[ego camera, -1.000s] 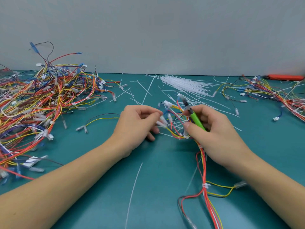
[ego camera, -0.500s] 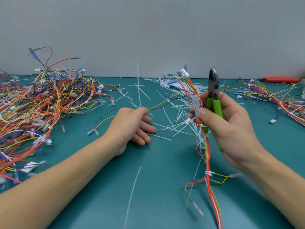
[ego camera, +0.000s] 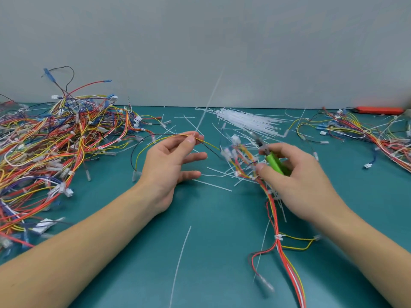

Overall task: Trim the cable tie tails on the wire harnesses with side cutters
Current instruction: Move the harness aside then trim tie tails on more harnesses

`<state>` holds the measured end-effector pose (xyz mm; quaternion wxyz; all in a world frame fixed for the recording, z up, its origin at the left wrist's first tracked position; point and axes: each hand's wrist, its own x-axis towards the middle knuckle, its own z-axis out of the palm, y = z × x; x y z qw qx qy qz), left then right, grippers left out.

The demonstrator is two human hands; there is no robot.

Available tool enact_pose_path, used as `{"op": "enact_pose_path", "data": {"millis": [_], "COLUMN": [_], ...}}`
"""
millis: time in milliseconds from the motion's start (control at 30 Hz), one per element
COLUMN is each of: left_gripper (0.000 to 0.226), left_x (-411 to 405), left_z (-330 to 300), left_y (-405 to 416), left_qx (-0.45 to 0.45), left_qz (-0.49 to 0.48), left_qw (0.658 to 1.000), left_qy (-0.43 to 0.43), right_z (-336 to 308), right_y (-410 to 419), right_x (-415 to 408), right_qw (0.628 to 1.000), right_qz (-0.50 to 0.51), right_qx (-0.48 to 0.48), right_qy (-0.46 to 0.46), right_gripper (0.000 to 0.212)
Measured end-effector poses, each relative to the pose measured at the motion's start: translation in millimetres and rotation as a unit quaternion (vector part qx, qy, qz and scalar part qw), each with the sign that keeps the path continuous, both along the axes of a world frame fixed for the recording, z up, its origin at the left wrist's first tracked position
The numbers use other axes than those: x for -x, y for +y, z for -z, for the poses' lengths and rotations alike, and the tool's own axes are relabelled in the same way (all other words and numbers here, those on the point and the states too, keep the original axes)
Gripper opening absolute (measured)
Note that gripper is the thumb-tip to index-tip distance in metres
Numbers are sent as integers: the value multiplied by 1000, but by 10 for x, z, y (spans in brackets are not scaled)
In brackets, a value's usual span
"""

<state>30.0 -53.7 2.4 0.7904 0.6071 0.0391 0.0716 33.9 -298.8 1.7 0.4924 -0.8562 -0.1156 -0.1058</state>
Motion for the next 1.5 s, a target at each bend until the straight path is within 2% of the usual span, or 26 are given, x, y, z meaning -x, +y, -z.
{"op": "enact_pose_path", "data": {"millis": [67,233,367,467,600,667,767,1100,1267,1500], "left_gripper": [11,13,22,16,12,12,12,12,12,13], "left_x": [13,40,53,66,78,81,84,106,109,105], "left_z": [-6,5,-4,-9,-14,-17,-19,-28,-21,-7], "left_y": [2,-30,-43,-33,-34,-46,-59,-63,-65,-58], "left_qx": [3,-36,-42,-44,-49,-51,-58,-68,-72,-77], "left_qz": [9,38,61,76,77,74,73,99,108,109], "left_qw": [1000,998,997,996,995,995,995,992,991,990], "left_qy": [-10,-29,-32,-35,-33,-33,-34,-38,-39,-40], "right_z": [18,-95,-100,-10,-18,-13,-3,39,51,48], "right_y": [6,51,105,142,174,176,180,157,152,156], "right_x": [21,87,170,197,204,207,217,178,136,119], "right_qw": [997,993,991,989,989,988,988,988,986,986], "right_qz": [5,-25,-86,-100,-122,-138,-138,-138,-156,-154], "right_qx": [74,41,74,100,74,62,61,58,57,51], "right_qy": [-27,-106,-74,-39,-24,-21,-17,-18,-29,-32], "right_gripper": [25,28,27,26,13,16,26,24,16,20]}}
